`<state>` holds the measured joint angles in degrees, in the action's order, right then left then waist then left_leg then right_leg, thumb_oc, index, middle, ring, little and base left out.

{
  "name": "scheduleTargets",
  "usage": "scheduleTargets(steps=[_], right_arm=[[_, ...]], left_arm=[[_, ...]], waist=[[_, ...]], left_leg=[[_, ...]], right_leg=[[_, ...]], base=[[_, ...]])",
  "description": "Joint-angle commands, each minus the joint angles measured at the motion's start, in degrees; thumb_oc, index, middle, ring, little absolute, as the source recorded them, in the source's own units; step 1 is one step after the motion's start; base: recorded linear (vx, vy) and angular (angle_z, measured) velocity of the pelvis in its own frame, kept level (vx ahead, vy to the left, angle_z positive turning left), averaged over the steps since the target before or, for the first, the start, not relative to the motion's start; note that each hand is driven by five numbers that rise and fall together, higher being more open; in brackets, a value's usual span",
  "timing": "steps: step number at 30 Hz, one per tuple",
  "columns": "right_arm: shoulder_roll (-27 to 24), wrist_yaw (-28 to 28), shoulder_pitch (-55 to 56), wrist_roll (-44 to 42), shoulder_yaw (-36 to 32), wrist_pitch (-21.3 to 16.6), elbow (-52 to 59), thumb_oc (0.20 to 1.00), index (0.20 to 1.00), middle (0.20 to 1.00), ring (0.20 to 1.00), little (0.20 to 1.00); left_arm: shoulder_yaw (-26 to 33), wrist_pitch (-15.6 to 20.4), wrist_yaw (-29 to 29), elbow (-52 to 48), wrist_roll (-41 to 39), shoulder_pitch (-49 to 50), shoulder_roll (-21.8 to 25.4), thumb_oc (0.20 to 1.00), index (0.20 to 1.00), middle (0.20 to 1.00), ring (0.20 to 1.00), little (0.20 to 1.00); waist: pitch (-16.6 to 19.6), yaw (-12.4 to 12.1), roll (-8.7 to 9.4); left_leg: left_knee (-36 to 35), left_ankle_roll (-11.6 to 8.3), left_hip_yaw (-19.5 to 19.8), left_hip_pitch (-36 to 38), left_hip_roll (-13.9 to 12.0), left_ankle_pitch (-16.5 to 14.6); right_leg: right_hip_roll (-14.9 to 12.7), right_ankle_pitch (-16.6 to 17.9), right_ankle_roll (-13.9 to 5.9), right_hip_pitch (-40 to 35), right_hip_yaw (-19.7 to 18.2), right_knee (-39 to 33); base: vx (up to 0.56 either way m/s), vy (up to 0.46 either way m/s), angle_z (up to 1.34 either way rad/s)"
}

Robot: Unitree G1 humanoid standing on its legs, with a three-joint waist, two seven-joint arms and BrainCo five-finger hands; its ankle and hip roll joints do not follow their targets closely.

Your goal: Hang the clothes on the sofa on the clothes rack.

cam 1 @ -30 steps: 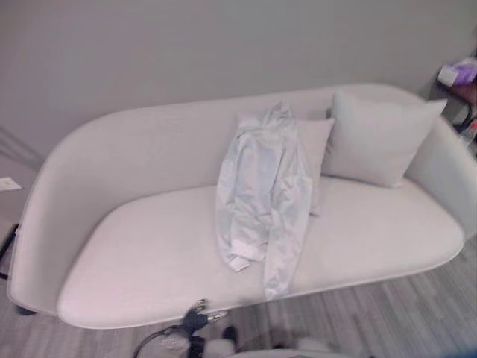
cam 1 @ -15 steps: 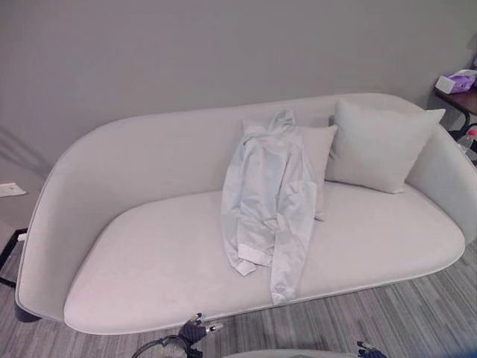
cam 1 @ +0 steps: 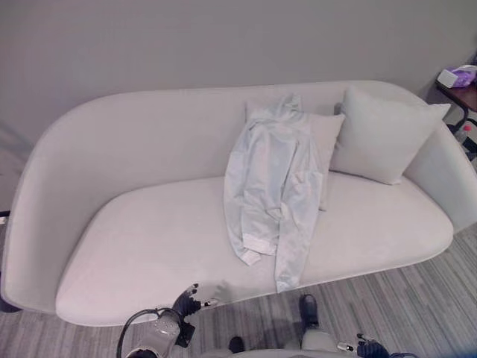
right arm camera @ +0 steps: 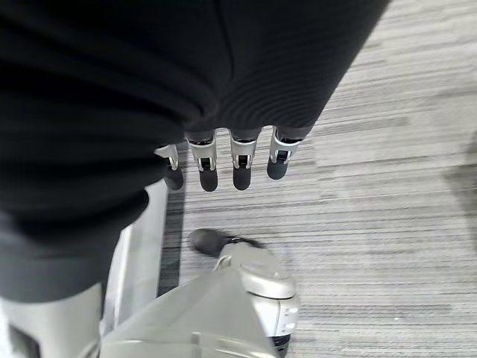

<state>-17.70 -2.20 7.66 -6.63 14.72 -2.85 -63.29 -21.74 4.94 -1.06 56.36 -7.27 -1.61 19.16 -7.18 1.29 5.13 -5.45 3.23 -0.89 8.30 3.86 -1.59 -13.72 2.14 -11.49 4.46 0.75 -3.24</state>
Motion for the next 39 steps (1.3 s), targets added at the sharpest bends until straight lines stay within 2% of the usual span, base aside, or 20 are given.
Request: scheduleTargets(steps=[1, 6, 11, 15, 19, 20, 21, 23, 25, 29, 31, 33, 36, 39], right_arm=[[-3.1, -0.7, 0.0, 1.3, -0.3, -1.3, 5.9, 1.0, 1.0, 1.0, 1.0, 1.0], [-4.9, -0.6, 1.7, 0.1, -3.2, -1.9, 11.3, 1.0, 1.0, 1.0, 1.0, 1.0], [-8.9, -0.5, 2.5, -0.2, -7.0, -2.8, 21.1, 1.0, 1.0, 1.0, 1.0, 1.0], [-14.3, 0.7, -0.9, 0.3, -10.0, -4.1, 31.1, 1.0, 1.0, 1.0, 1.0, 1.0], [-19.6, 4.7, -14.2, -2.0, -7.8, -5.5, 33.8, 1.0, 1.0, 1.0, 1.0, 1.0], [-21.3, 6.9, -24.4, -4.1, -4.4, -6.4, 33.4, 1.0, 1.0, 1.0, 1.0, 1.0], [-22.1, 7.9, -29.0, -4.8, -2.7, -6.8, 33.1, 1.0, 1.0, 1.0, 1.0, 1.0], [-22.2, 8.7, -33.1, -5.8, -0.9, -7.1, 32.3, 1.0, 1.0, 1.0, 1.0, 1.0], [-22.5, 11.0, -42.8, -8.0, 3.2, -8.3, 28.7, 1.0, 1.0, 1.0, 1.0, 1.0], [-23.5, 13.9, -56.4, -11.1, 9.2, -9.4, 20.0, 1.0, 1.0, 1.0, 1.0, 1.0], [-23.4, 13.9, -56.6, -11.1, 9.4, -9.5, 19.9, 1.0, 1.0, 1.0, 1.0, 1.0], [-25.2, 15.1, -63.0, -12.5, 11.8, -10.2, 17.6, 1.0, 1.0, 1.0, 1.0, 1.0], [-26.2, 15.7, -66.3, -14.1, 12.4, -11.0, 16.5, 1.0, 1.0, 1.0, 1.0, 1.0], [-28.7, 17.4, -74.1, -17.1, 15.5, -12.2, 13.2, 1.0, 1.0, 1.0, 1.0, 1.0]], left_arm=[[2.9, 2.5, -0.4, -6.5, 2.1, -0.5, -1.5, 1.0, 1.0, 1.0, 1.0, 1.0], [3.5, 2.7, -0.8, -10.1, 3.2, 0.8, -0.6, 1.0, 1.0, 1.0, 1.0, 1.0], [4.4, 2.8, -0.6, -18.6, 5.6, 0.5, 2.2, 1.0, 1.0, 1.0, 1.0, 1.0], [4.7, 3.0, -1.5, -22.1, 8.5, -4.4, 5.4, 1.0, 1.0, 1.0, 1.0, 1.0], [0.3, 2.9, -5.1, -19.6, 7.8, -19.6, 8.4, 1.0, 1.0, 1.0, 1.0, 1.0], [-3.9, 2.7, -7.3, -14.7, 7.7, -30.8, 9.9, 1.0, 1.0, 1.0, 1.0, 1.0], [-5.4, 2.6, -7.9, -12.3, 7.5, -35.5, 10.7, 1.0, 1.0, 1.0, 1.0, 1.0], [-7.2, 2.6, -8.4, -9.6, 7.4, -39.8, 11.5, 1.0, 1.0, 1.0, 1.0, 1.0], [-10.6, 2.7, -10.0, -2.9, 7.5, -48.9, 13.5, 1.0, 1.0, 1.0, 1.0, 1.0], [-15.0, 2.9, -12.8, 6.0, 7.7, -60.7, 16.0, 1.0, 1.0, 1.0, 1.0, 1.0], [-14.9, 3.0, -12.8, 6.1, 7.7, -60.8, 16.1, 1.0, 1.0, 1.0, 1.0, 1.0], [-16.5, 3.1, -14.3, 9.4, 7.7, -66.4, 18.9, 1.0, 1.0, 1.0, 1.0, 1.0], [-17.6, 3.3, -15.3, 10.5, 7.8, -69.7, 20.5, 1.0, 1.0, 1.0, 1.0, 1.0], [-21.2, 3.4, -17.6, 12.8, 7.4, -77.8, 24.3, 1.0, 1.0, 1.0, 1.0, 1.0]], waist=[[2.4, 0.2, -2.04], [3.1, 0.9, -2.78], [3.1, 1.7, -3.77], [2.6, 2.4, -4.48], [-0.9, 2.7, -4.64], [-3.4, 2.6, -4.31], [-4.6, 2.6, -3.97], [-5.4, 2.7, -3.76], [-7.0, 2.8, -3.36], [-9.4, 2.8, -2.85], [-9.4, 2.8, -2.86], [-10.6, 2.9, -2.57], [-11.1, 3.1, -2.56], [-12.4, 3.2, -2.37]], left_leg=[[0.5, -4.66, 1.6, -1.1, -4.4, -1.7], [0.5, -5.43, 1.6, -1.2, -5.2, -1.8], [0.5, -5.75, 0.9, -1.8, -5.4, -2.1], [0.5, -5.76, -0.1, -3.0, -5.4, -2.2], [0.5, -5.68, -0.4, -8.0, -5.1, -0.3], [0.5, -5.69, -0.2, -12.0, -4.5, 1.4], [0.5, -5.83, -0.1, -13.6, -4.4, 2.2], [0.5, -5.93, 0.1, -14.9, -4.3, 2.9], [0.5, -6.13, 0.4, -17.9, -3.9, 4.1], [0.5, -6.35, 1.0, -22.0, -4.0, 5.6], [0.5, -6.35, 1.0, -22.1, -4.0, 5.6], [0.5, -6.66, 1.5, -24.5, -4.4, 6.4], [0.5, -6.83, 2.1, -26.2, -4.5, 6.9], [0.5, -7.24, 3.5, -30.2, -4.3, 7.8]], right_leg=[[4.2, 5.3, 0.29, -2.4, -0.9, -1.2], [4.5, 4.2, 0.45, -3.8, 0.2, -1.8], [4.4, 3.8, 0.07, -3.3, 0.2, -1.8], [4.5, 4.2, -0.41, -1.8, -0.6, -1.8], [4.7, 6.0, -0.73, 3.4, -1.7, -1.8], [5.0, 7.3, -0.68, 7.0, -2.1, -1.8], [5.1, 7.8, -0.68, 8.4, -2.3, -1.8], [5.1, 8.2, -0.61, 9.4, -2.4, -1.8], [5.3, 9.1, -0.68, 11.9, -2.6, -1.8], [5.6, 10.0, -1.07, 15.9, -3.0, -1.8], [5.6, 10.0, -1.07, 16.1, -3.0, -1.8], [5.8, 10.5, -1.32, 18.6, -3.2, -1.8], [5.9, 11.0, -1.39, 20.4, -3.2, -1.8], [6.1, 11.7, -1.61, 23.9, -2.9, -1.8]], base=[[0.04, -0.049, 0.05], [0.06, -0.055, -0.06], [0.01, -0.007, -0.01], [-0.04, 0.014, -0.07], [-0.27, 0.006, -0.15], [-0.41, -0.004, -0.07], [-0.37, -0.013, 0.01], [-0.13, -0.016, 0.13], [-0.12, -0.011, 0.03], [-0.07, -0.008, 0.02], [-0.02, 0.003, 0.07], [-0.05, 0.0, -0.02], [-0.03, -0.003, -0.03], [-0.03, -0.011, 0.08]])
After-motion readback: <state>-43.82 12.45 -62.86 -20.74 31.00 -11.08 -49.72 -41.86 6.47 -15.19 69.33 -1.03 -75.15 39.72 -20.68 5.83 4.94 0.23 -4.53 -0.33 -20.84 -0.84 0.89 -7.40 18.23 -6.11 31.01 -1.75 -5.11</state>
